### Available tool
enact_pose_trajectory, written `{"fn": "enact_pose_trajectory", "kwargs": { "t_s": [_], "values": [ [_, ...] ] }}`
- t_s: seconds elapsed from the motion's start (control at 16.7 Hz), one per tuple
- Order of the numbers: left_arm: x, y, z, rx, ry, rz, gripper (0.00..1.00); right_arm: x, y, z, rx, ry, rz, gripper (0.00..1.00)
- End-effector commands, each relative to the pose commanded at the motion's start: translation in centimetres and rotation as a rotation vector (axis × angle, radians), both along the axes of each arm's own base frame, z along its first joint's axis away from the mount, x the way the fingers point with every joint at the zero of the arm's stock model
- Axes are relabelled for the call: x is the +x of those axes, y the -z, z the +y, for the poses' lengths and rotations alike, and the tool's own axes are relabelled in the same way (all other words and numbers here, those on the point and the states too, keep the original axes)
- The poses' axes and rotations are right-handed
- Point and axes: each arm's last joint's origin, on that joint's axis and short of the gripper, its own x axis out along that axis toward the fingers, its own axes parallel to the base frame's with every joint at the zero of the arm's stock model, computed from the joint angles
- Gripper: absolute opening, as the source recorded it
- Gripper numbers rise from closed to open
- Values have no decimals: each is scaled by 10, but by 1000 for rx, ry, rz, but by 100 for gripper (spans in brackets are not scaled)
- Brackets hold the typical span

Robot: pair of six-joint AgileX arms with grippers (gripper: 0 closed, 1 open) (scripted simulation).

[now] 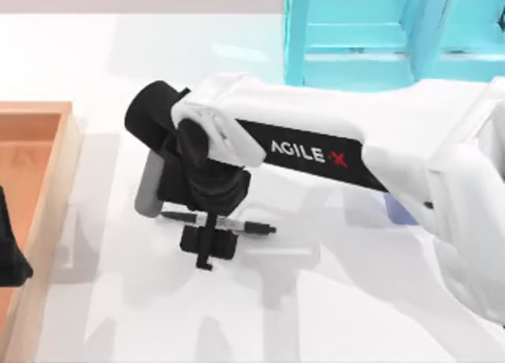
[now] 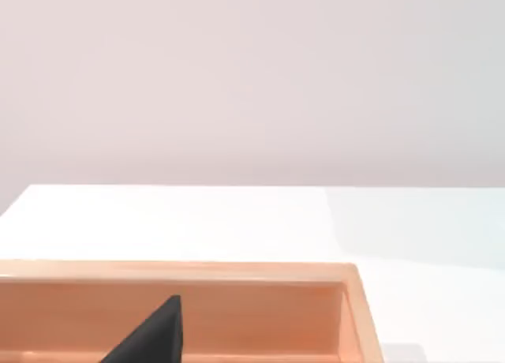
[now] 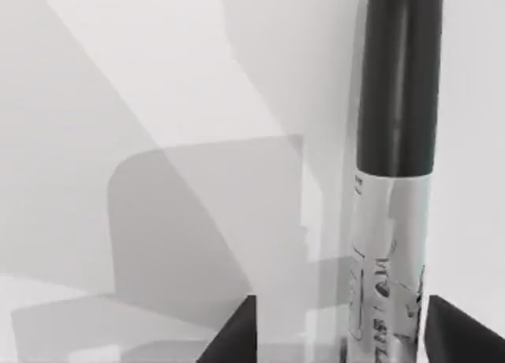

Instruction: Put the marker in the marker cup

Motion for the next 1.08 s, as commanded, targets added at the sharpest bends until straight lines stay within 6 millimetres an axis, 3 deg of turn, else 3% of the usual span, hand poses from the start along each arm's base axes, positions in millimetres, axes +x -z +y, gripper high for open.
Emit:
{"fn": "enact_pose_trajectory", "kwargs": {
  "t_s": [0.36, 0.42, 0.54, 0.66, 0.84, 1.08],
  "values": [
    [0, 0, 0, 0, 0, 0, 100, 0, 0, 0, 0, 0, 0, 0],
    [0, 0, 0, 0, 0, 0, 100, -14, -35, 3, 61, 15, 27, 0],
    [0, 0, 0, 0, 0, 0, 100, -20, -41, 5, 59, 13, 28, 0],
    [0, 0, 0, 0, 0, 0, 100, -39, -59, 12, 57, 4, 29, 0],
    [0, 0, 0, 0, 0, 0, 100, -82, -104, 18, 53, 1, 30, 0],
    [0, 0, 0, 0, 0, 0, 100, -142, -164, 10, 49, 10, 33, 0]
  ]
}}
